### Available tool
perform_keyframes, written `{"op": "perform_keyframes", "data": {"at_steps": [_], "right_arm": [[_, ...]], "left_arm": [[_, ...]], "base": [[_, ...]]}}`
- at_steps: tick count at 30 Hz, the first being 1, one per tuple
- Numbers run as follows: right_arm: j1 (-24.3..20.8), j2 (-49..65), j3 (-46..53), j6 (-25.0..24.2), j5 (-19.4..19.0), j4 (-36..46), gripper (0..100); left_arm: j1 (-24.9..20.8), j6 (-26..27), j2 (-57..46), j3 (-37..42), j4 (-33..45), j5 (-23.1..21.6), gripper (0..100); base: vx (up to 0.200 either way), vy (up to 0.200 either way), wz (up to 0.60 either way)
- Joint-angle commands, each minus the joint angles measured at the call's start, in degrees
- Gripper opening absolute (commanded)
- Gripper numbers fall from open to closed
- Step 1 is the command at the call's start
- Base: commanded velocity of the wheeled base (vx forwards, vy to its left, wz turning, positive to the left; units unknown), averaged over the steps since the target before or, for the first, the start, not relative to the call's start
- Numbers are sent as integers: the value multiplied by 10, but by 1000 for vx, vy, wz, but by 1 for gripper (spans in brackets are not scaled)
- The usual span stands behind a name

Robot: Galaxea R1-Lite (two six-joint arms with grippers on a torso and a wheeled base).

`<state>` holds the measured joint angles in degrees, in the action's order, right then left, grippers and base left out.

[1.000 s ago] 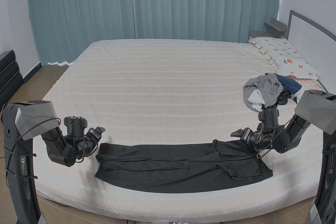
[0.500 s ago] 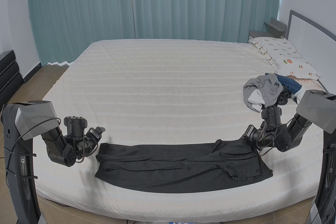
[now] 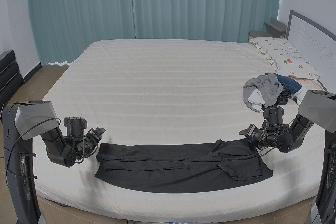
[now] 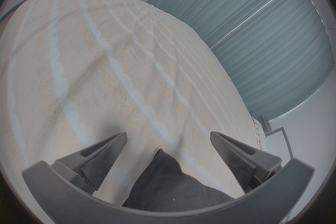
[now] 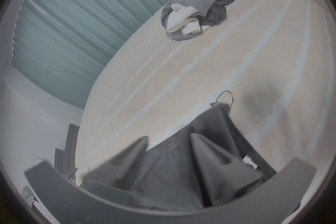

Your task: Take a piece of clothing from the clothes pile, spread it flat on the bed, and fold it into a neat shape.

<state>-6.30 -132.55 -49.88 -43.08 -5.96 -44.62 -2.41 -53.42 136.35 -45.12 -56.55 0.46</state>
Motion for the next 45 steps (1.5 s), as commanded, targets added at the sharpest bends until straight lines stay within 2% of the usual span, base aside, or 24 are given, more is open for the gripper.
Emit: {"op": "perform_keyframes", "data": {"at_steps": [1, 4, 8, 9, 13, 18, 28, 29, 36, 38, 45], "right_arm": [[2, 53, 15, 2, 2, 7, 100], [-1, 79, 22, 2, 4, 21, 100], [-6, 101, 37, -1, 3, 47, 100], [-7, 104, 48, -2, 3, 46, 100], [-6, 106, 59, -3, 4, 50, 100], [-7, 121, 78, -3, 4, 50, 100], [-25, 148, 112, -2, 5, 52, 100], [-34, 162, 124, -1, 6, 56, 100], [-59, 179, 116, -1, 35, 139, 100], [-64, 175, 116, -1, 45, 146, 100], [-64, 138, 102, -5, 47, 144, 100]], "left_arm": [[2, 4, -25, 20, 6, -5, 100], [1, 16, -62, 39, 21, -6, 100], [-3, 67, -101, 60, 94, -7, 100], [-8, 82, -116, 66, 133, -7, 100], [-41, 85, -126, 74, 174, -5, 100], [-63, 75, -115, 73, 173, 4, 100], [-67, 67, -81, 66, 172, 6, 100], [-66, 67, -80, 60, 171, 7, 0], [-64, 50, -84, 49, 145, 51, 0], [-64, 32, -86, 49, 123, 56, 0], [-63, 30, -96, 50, 97, 60, 0]], "base": [[0, 0, 0], [0, 0, 0], [0, 0, 0], [0, 0, 0], [0, 0, 0], [0, 0, 0], [0, 0, 0], [0, 0, 0], [0, 0, 0], [0, 0, 0], [0, 0, 0]]}}
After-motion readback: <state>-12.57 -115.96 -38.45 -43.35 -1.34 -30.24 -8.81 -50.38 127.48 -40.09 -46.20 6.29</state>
